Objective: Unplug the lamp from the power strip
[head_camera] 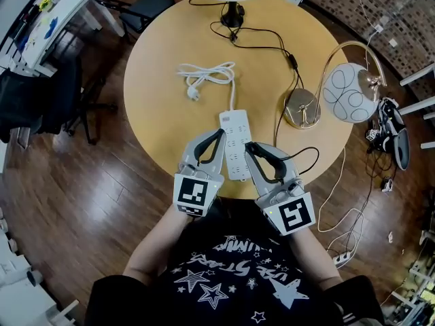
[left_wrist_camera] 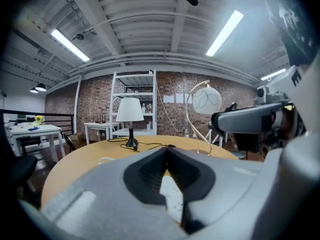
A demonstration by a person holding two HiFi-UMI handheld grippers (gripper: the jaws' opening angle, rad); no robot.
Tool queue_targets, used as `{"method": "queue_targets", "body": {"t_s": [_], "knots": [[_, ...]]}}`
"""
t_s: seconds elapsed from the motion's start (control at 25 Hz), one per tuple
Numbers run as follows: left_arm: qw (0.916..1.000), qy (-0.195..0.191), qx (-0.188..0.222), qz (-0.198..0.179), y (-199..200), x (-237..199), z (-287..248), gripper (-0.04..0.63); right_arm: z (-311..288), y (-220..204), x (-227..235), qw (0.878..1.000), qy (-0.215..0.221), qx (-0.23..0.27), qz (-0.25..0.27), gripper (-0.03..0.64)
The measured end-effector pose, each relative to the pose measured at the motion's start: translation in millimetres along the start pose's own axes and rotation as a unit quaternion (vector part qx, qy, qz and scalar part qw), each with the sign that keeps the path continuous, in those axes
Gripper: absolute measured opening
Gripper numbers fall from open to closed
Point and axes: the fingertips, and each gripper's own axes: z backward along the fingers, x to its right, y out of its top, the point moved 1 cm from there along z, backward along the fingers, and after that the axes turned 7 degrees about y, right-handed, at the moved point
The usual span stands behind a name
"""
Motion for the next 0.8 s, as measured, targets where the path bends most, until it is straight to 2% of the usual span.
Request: {"method": "queue_targets", "body": {"t_s": [0.12, 0.24, 0.4, 0.68, 0.8], "knots": [[0.9999, 0.003, 0.009, 0.002, 21.5, 2.9, 14.8, 0.005, 6.4, 16.8, 0.7, 1.000, -0.015, 0.020, 0.009, 0.071], [0.9999, 0.002, 0.016, 0.006, 36.4, 6.6, 27.7, 0.005, 13.5, 31.2, 5.1, 0.997, -0.025, 0.062, 0.030, 0.071], [0.9998, -0.009, 0.016, 0.007, 35.6, 17.1, 40.3, 0.005, 18.9, 33.2, 2.6, 0.998, -0.027, 0.059, 0.020, 0.071], [0.9994, -0.019, 0.025, 0.017, 40.1, 34.4, 53.7, 0.005, 21.6, 41.8, -13.4, 0.997, -0.016, 0.070, 0.033, 0.071], [0.9992, -0.023, 0.027, 0.017, 40.7, 37.1, 58.2, 0.005, 21.3, 43.7, -26.2, 0.997, -0.009, 0.057, 0.043, 0.069]]}}
